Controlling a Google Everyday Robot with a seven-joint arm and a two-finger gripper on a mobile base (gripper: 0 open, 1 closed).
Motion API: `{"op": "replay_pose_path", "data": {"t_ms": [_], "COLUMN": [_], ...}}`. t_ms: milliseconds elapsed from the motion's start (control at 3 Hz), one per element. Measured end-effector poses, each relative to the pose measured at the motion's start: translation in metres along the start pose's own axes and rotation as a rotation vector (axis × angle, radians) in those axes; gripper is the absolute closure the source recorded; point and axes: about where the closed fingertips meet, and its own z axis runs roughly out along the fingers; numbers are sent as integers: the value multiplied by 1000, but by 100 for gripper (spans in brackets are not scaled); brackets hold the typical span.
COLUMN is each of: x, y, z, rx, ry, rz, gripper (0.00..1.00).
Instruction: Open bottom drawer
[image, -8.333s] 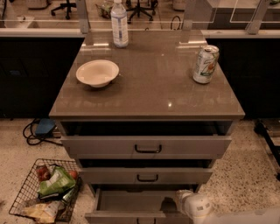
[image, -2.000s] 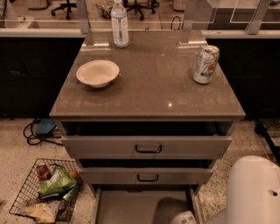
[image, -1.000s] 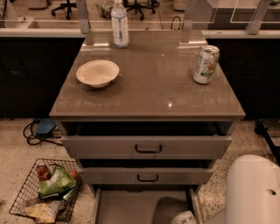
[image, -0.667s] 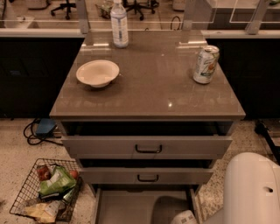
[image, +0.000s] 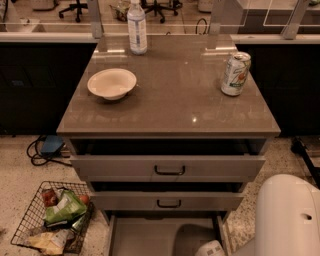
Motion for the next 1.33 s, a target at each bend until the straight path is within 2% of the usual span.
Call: {"op": "replay_pose_path", "data": {"t_ms": [333,1333], "x": [0,0], "y": [0,1], "z": [0,1], "rx": [0,-2], "ry": [0,0], "rz": [0,0], "gripper": [81,12]}}
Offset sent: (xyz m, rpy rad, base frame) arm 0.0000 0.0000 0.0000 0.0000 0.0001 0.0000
